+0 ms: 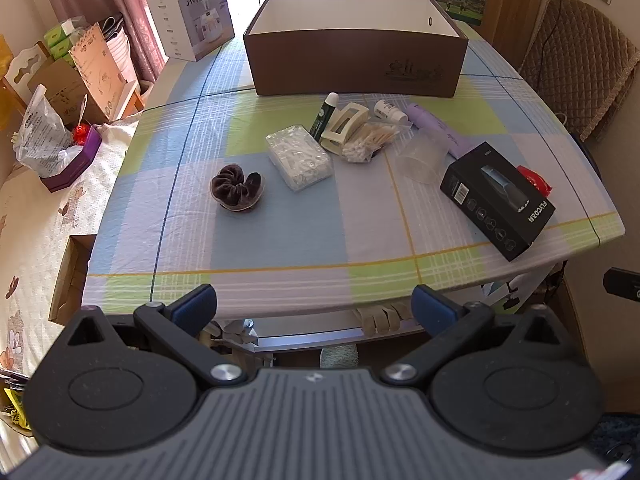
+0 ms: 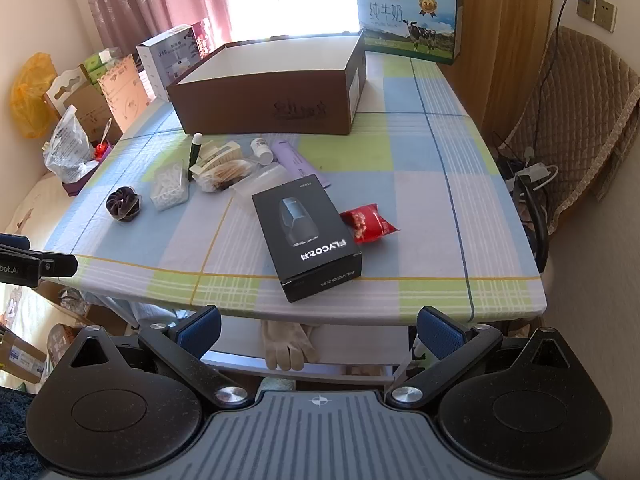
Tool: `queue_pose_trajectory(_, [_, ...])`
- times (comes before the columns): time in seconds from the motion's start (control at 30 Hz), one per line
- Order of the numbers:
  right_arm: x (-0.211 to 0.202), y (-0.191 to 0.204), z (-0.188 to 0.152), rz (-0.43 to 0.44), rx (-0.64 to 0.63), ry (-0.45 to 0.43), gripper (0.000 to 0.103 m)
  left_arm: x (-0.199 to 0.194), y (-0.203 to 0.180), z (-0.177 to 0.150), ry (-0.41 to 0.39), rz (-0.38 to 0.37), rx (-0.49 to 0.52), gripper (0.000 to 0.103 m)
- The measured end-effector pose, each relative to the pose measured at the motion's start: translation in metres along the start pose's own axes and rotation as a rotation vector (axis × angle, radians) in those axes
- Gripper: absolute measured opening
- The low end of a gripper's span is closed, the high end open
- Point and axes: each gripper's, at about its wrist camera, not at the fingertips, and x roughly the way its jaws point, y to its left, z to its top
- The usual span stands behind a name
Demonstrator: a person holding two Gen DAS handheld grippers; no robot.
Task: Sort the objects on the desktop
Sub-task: 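Move both tools toward the black box and the scrunchie on the table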
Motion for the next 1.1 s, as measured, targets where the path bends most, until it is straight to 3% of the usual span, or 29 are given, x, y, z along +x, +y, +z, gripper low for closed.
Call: queue_pose_trajectory(1.1, [0.0044, 0.0053, 0.0053, 0.005, -0.012, 0.010, 0.101, 0.0032, 0.0067, -0.0003, 0.013, -0.014, -0.004, 0.102])
